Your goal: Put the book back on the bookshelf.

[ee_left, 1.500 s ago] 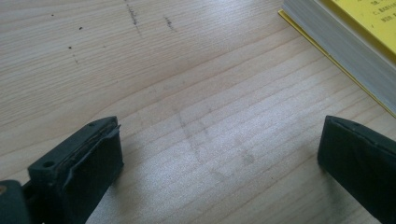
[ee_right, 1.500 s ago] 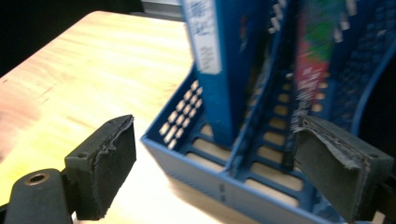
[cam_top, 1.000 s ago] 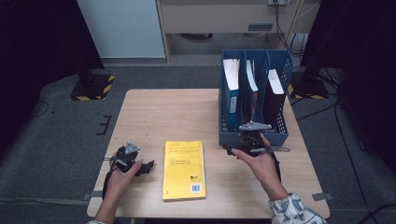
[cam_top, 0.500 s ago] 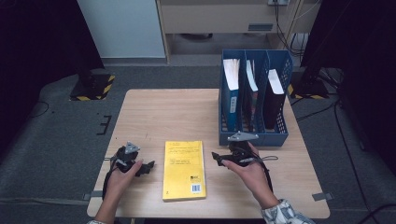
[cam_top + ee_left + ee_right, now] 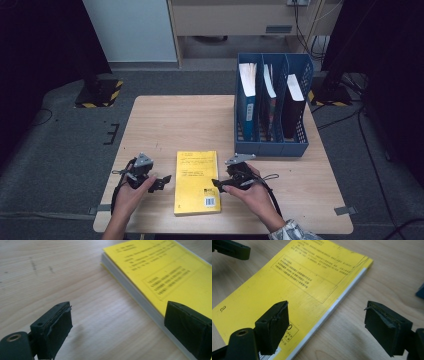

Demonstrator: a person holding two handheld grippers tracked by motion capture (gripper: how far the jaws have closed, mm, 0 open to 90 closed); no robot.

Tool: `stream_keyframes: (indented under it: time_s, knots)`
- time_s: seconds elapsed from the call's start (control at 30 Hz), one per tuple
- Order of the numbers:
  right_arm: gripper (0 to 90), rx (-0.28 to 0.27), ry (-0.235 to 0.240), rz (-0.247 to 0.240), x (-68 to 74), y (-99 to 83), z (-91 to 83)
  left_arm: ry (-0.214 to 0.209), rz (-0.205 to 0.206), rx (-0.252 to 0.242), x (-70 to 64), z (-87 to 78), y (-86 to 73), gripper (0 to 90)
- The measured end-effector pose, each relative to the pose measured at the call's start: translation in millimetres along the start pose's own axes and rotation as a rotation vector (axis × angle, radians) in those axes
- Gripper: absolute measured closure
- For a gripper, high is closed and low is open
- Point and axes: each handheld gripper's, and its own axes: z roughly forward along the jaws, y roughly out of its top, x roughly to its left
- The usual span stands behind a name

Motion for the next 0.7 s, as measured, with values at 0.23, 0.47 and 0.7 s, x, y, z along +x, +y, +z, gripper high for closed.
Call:
stream_keyframes:
  time_s: [0.23, 0.47, 0.7]
  knots:
    - [20.1, 0.04, 0.035, -0.013, 7.5, -5.6, 10.7, -0.027, 0.044, 0.044, -17.1, 3.8, -2.6, 11.2]
    - [17.2, 0.082, 0.054, -0.032, 16.0, -10.0, 20.2, -0.074, 0.065, 0.082, -26.2, 12.4, -2.2, 24.2]
    - [16.1, 0.094, 0.07, -0.009, 17.2, -13.5, 26.7, -0.141, 0.033, 0.086, -25.8, 17.4, -1.6, 34.8]
